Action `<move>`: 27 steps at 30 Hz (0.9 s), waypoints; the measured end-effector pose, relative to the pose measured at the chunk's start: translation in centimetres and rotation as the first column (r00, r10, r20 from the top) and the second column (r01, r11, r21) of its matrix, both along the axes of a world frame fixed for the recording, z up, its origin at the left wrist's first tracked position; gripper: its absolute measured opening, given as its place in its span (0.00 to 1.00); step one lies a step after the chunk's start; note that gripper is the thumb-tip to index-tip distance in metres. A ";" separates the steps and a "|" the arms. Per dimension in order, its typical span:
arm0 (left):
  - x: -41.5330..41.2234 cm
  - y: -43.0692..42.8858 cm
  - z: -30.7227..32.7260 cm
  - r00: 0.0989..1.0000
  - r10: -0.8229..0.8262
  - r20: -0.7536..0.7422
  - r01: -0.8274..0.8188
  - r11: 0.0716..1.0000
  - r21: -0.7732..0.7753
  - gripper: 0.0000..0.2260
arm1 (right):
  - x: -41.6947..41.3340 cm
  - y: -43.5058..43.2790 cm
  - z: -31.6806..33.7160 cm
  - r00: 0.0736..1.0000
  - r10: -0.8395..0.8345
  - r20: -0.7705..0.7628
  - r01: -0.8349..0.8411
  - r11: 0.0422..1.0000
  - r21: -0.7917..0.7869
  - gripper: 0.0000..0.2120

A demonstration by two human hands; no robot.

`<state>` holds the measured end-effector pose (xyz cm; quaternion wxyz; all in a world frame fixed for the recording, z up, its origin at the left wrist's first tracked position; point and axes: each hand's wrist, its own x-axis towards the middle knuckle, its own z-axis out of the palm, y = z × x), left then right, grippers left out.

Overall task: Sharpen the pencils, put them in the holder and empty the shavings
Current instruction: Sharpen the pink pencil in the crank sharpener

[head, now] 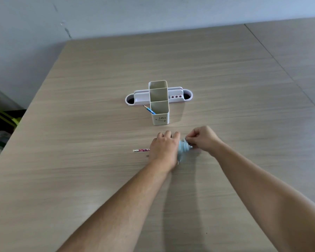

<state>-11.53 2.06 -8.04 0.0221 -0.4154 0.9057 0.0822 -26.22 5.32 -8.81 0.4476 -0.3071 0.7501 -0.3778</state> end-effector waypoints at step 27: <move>0.1 0.1 0.2 1.000 -0.022 -0.007 0.022 1.000 -0.012 0.25 | -1.1 0.3 2.8 0.967 -0.026 0.255 0.045 0.996 -0.070 0.06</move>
